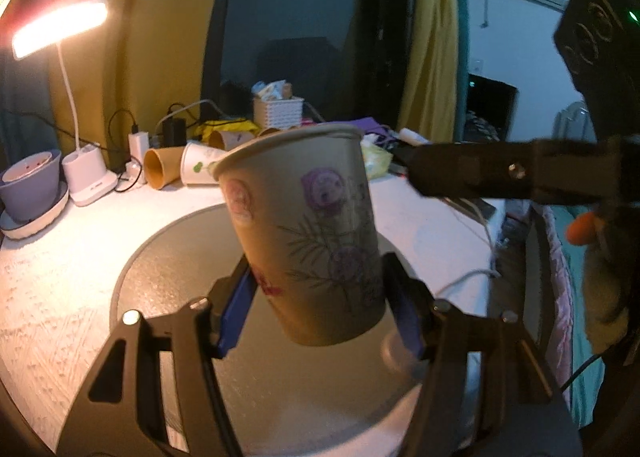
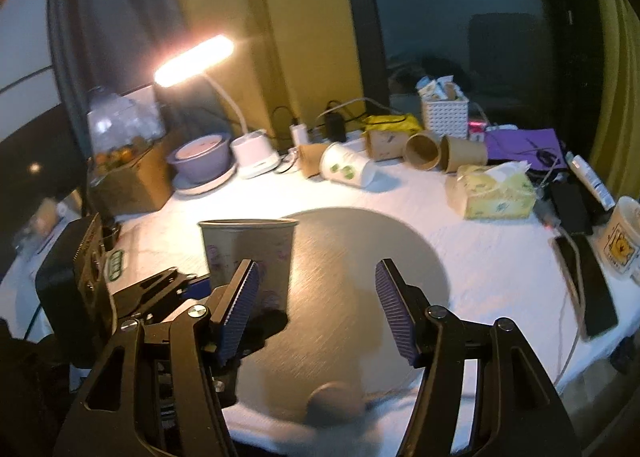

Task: Flip cup upright
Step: 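Grasp the tan cup with the right gripper while the left gripper holds it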

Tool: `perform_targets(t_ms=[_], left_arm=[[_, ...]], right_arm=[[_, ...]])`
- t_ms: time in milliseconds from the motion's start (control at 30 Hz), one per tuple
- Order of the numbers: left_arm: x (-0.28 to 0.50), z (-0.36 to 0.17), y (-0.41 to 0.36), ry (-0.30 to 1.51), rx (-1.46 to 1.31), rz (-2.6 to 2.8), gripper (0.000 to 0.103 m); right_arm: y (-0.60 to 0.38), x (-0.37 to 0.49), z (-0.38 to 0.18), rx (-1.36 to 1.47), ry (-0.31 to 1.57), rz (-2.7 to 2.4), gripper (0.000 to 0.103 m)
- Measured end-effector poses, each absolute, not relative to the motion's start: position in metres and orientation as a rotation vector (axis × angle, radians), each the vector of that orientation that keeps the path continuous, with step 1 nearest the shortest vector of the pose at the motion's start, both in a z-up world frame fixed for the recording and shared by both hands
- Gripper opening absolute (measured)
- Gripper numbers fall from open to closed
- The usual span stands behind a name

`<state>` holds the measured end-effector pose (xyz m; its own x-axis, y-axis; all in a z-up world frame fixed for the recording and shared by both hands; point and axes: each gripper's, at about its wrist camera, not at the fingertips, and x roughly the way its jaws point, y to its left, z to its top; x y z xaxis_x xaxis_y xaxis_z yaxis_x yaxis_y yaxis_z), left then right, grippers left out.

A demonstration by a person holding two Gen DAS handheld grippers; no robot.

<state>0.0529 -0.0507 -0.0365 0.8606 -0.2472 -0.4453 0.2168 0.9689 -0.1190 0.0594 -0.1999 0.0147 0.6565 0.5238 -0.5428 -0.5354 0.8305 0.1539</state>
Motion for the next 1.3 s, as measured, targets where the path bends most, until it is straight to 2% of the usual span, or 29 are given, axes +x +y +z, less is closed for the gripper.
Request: perform_targets(t_ms=[33, 67, 633, 900, 1000, 1167, 1300], left_arm=[[0.048, -0.037, -0.053, 0.464, -0.054, -0.248, 0.063], [0.043, -0.037, -0.057, 0.449, -0.041, -0.253, 0.063], [-0.004, -0.041, -0.086, 0.317, 0.107, -0.333, 0.063], [-0.001, -0.047, -0.088, 0.331, 0.114, -0.348, 0.063], [0.004, -0.049, -0.086, 0.352, 0.103, -0.338, 0.065], [0.009, -0.051, -0.080, 0.383, 0.069, -0.344, 0.065], [0.011, -0.055, -0.075, 0.409, 0.054, -0.329, 0.072]], right_arm=[[-0.200, 0.055, 0.014, -0.008, 0.612, 0.621, 0.079], [-0.199, 0.051, 0.013, 0.003, 0.615, 0.637, 0.079], [-0.187, 0.031, 0.003, 0.065, 0.672, 0.747, 0.079], [-0.187, 0.039, -0.007, 0.082, 0.706, 0.763, 0.079], [-0.186, 0.042, -0.009, 0.082, 0.710, 0.770, 0.071], [-0.185, 0.046, -0.011, 0.075, 0.709, 0.756, 0.071], [-0.183, 0.051, -0.011, 0.070, 0.701, 0.739, 0.070]])
